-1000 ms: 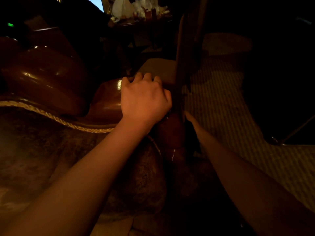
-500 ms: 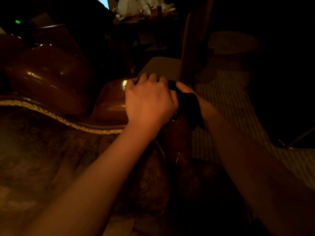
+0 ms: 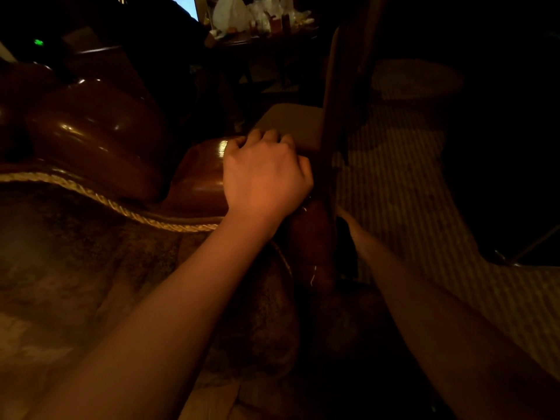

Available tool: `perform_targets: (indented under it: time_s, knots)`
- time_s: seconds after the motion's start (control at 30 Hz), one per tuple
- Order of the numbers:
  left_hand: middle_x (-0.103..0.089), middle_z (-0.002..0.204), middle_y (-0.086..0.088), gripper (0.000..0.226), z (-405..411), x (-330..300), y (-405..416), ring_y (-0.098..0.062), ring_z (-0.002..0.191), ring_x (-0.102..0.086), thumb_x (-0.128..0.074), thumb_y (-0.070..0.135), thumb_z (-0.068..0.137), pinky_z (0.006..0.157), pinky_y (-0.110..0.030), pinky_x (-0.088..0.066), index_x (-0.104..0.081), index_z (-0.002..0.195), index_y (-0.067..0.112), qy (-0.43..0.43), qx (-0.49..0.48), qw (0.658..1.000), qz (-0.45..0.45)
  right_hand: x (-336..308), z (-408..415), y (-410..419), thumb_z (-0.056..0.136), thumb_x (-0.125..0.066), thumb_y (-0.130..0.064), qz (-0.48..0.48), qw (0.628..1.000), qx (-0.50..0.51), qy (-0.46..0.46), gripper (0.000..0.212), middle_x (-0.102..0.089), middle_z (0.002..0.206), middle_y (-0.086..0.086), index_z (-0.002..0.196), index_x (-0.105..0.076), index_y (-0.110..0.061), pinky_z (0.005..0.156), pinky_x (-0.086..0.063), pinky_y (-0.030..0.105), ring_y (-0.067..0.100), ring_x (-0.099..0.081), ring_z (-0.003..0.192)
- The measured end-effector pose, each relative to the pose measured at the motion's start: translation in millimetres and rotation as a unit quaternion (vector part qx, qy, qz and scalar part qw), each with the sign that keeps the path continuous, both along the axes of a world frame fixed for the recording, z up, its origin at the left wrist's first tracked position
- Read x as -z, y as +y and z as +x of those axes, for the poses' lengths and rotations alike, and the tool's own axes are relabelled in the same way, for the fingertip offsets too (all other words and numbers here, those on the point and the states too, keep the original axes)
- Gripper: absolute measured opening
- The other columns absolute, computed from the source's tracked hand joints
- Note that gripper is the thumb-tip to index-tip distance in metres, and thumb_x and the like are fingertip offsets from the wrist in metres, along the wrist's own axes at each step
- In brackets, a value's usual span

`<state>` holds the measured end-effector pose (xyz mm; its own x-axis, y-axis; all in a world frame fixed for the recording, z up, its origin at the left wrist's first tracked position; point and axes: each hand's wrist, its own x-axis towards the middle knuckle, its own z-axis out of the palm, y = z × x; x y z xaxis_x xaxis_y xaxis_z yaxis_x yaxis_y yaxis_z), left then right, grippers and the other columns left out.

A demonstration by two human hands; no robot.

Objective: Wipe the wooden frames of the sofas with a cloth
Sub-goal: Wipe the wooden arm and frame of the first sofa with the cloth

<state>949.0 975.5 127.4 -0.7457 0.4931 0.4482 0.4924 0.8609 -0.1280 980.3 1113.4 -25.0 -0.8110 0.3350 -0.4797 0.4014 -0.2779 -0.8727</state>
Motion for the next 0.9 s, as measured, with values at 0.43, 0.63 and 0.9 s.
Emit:
perform_targets:
  time_s: [0.43, 0.63, 0.9]
  knots:
    - [-0.062, 0.115, -0.004, 0.042, -1, 1, -2, -0.023, 0.113, -0.053, -0.032, 0.036, 0.091, 0.094, -0.039, -0.035, -0.063, 0.109, 0.015, -0.002, 0.003, 1.0, -0.003, 71, 77, -122, 0.088, -0.051, -0.036, 0.312, 0.92, 0.16, 0.173, 0.075, -0.019, 0.154, 0.008, 0.148, -0.017, -0.006, 0.118, -0.017, 0.029, 0.016, -0.02, 0.141]
    - [-0.063, 0.112, -0.006, 0.041, -1, 0, -2, -0.026, 0.111, -0.054, -0.033, 0.034, 0.09, 0.092, -0.039, -0.035, -0.064, 0.106, 0.013, 0.001, 0.001, 1.0, 0.002, 64, 74, -71, 0.088, -0.062, -0.009, 0.272, 0.939, 0.092, 0.191, 0.049, -0.049, 0.13, -0.003, 0.134, -0.045, -0.014, 0.102, -0.032, 0.014, 0.016, -0.045, 0.125]
    - [-0.062, 0.114, -0.006, 0.041, -1, 0, 0, -0.024, 0.113, -0.053, -0.032, 0.035, 0.091, 0.093, -0.039, -0.035, -0.064, 0.107, 0.014, -0.001, 0.001, 1.0, -0.001, 61, 66, -82, 0.081, -0.071, -0.013, 0.323, 0.923, 0.115, 0.174, 0.073, -0.039, 0.143, 0.005, 0.143, -0.034, -0.008, 0.113, -0.025, 0.027, 0.014, -0.035, 0.133]
